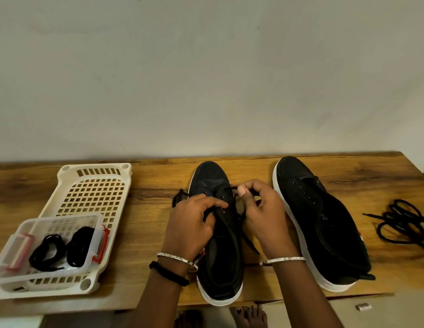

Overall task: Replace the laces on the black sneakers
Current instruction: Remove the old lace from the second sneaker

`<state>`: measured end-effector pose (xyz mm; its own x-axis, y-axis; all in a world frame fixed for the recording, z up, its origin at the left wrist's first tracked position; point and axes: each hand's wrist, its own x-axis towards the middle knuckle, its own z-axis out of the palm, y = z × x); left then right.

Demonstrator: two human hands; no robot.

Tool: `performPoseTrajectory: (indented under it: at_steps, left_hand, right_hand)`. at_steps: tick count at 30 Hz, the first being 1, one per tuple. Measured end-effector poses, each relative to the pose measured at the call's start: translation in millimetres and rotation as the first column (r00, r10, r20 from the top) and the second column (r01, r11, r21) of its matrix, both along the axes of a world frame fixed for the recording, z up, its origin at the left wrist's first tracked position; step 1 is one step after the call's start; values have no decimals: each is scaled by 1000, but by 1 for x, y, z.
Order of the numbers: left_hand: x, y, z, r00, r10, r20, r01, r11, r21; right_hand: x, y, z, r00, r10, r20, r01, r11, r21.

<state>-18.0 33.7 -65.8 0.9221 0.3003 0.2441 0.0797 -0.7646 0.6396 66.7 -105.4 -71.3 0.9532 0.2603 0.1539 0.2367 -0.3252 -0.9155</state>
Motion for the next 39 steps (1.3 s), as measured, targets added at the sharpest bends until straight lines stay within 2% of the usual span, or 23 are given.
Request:
performPoseTrajectory:
  at_steps: [2,4,6,7,8,9,11,13,14,15,17,19,21,24,26,28,30,31,33,35,36,37,39]
  left_hand:
    - [-1,1,0,1000,-1,-11,1,1000,-6]
    - [-1,1,-1,1000,0,-20,0,1000,-17]
    - [0,1,-1,1000,-1,-23,1,1000,-23]
    - [0,1,-1,1000,-1,-23,0,1000,-28]
    - [0,1,-1,1000,-2,-23,1,999,-34]
    - [-1,1,-1,1000,-5,-19,4,999,-41]
    - [-1,2,-1,1000,-9,-7,9,999,-44]
    - [0,2,-1,1000,-12,-2,12,999,-35]
    - [0,2,-1,1000,-13,-4,12,1000,-28]
    - [0,2,-1,1000,-12,-7,11,1000,-20]
    - [0,1,-1,1000,-6,-10,6,1000,-5]
    - [0,1,-1,1000,0,-11,0,1000,2]
    - [0,0,-2,1000,8,-10,-7,1000,9]
    - [0,0,-2,1000,12,-16,-13,1000,-7]
    - [0,1,-3,1000,14,-18,-14,1000,-6]
    - [0,1,-3,1000,14,-20,-15,1000,-17]
    - [0,2,-3,1000,15,-15,-16,999,-35]
    - [0,2,-3,1000,15,-12,-16,999,-37]
    - [0,1,-3,1000,14,-7,-14,999,-35]
    - [-1,1,-2,1000,15,-2,-15,999,-28]
    - [-1,1,-2,1000,16,-3,-16,1000,-26]
    - [-1,0,-2,1000,17,-6,-17,999,-27]
    - [0,0,-2,1000,16,-8,-17,999,-35]
  right_hand:
    - [0,1,7,958,42,-285,76,916,393]
    - [5,-5,19,872,164,-461,229,696,681]
    - [10,-16,29,817,280,-503,341,468,815]
    - [10,-19,32,801,317,-507,376,393,839]
    - [10,-20,33,793,322,-517,396,373,839]
    - [9,-18,32,793,289,-537,399,420,815]
    - [6,-14,28,838,113,-533,326,680,657]
    - [2,-9,22,933,-38,-358,172,921,350]
    - [-1,-7,18,976,-34,-217,74,981,178]
    - [-2,-4,14,998,6,-63,-7,1000,-8]
    - [-6,3,4,978,110,176,-46,941,-334]
    - [-6,7,-3,960,120,252,17,876,-482]
    - [-5,8,-2,957,95,273,66,847,-527]
    - [-2,5,-1,970,60,236,38,920,-390]
    - [-1,1,1,996,-9,92,21,992,-127]
    - [-1,1,9,987,-6,-162,53,957,284]
    - [0,1,21,899,148,-412,190,716,672]
    - [2,-1,26,845,241,-477,274,570,775]
    - [5,-8,32,786,349,-510,391,358,848]
    - [10,-17,31,771,358,-526,449,279,849]
    - [12,-21,31,780,321,-538,448,314,837]
    - [13,-23,31,805,255,-536,413,407,815]
    - [8,-21,33,889,70,-453,266,726,634]
